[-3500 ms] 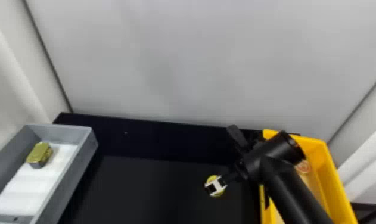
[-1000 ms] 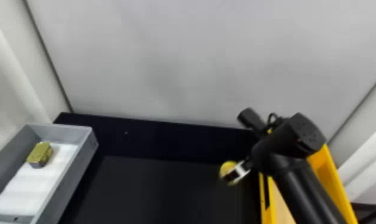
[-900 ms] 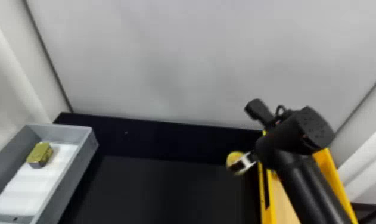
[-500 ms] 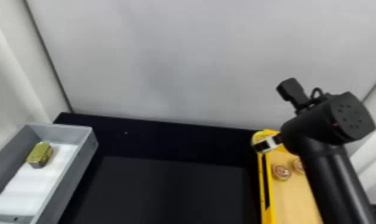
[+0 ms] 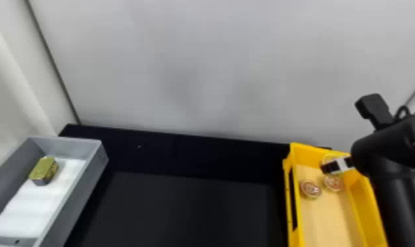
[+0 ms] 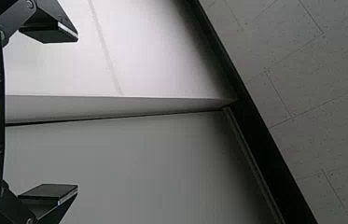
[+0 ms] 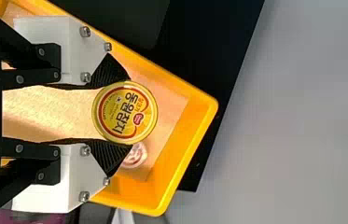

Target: Pick up the round yellow can and place it in the yellow rectangular box

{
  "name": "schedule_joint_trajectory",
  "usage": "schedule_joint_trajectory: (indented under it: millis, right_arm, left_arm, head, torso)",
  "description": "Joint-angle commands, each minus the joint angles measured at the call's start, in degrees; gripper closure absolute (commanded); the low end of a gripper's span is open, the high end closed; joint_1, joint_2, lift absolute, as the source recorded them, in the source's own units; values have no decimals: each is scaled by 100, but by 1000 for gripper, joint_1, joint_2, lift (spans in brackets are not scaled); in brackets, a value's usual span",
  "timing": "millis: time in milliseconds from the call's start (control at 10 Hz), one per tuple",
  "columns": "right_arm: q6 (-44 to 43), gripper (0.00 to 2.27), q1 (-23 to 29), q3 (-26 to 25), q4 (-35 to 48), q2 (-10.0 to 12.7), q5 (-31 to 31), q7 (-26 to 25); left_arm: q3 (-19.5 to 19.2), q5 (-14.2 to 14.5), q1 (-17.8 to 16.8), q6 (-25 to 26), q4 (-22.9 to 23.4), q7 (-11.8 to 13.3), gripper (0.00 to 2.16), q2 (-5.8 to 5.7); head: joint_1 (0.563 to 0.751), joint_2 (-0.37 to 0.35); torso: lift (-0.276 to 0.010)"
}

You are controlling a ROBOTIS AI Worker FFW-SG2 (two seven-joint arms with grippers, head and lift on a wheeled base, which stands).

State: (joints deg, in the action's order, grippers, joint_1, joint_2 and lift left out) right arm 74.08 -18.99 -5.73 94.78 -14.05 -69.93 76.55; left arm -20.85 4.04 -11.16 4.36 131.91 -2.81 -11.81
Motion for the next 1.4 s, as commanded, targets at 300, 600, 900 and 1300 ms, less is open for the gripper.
schedule_joint_trajectory:
  millis: [300,600,900,1300]
  right_arm:
    - [-268,774,-25,-789,-900,87,2341,-2440]
    - [-391,774,-8,-912,-1471,87,3546,-3496]
    - [-435,774,54,-1044,-1664,87,3809,-3742]
    - [-382,774,221,-1202,-1726,69,3818,-3742]
  left_arm:
    - [80,-9,-71,12,-34,-1,137,-33]
    - [98,-9,-80,39,-42,8,137,-59]
    - [98,-9,-80,47,-42,8,137,-68]
    - [133,-9,-97,56,-51,8,137,-59]
  head:
    - [694,-78]
    - [694,-78]
    - [694,-78]
    - [694,-78]
  torso:
    - [-7]
    - [-7]
    - [-7]
    - [-7]
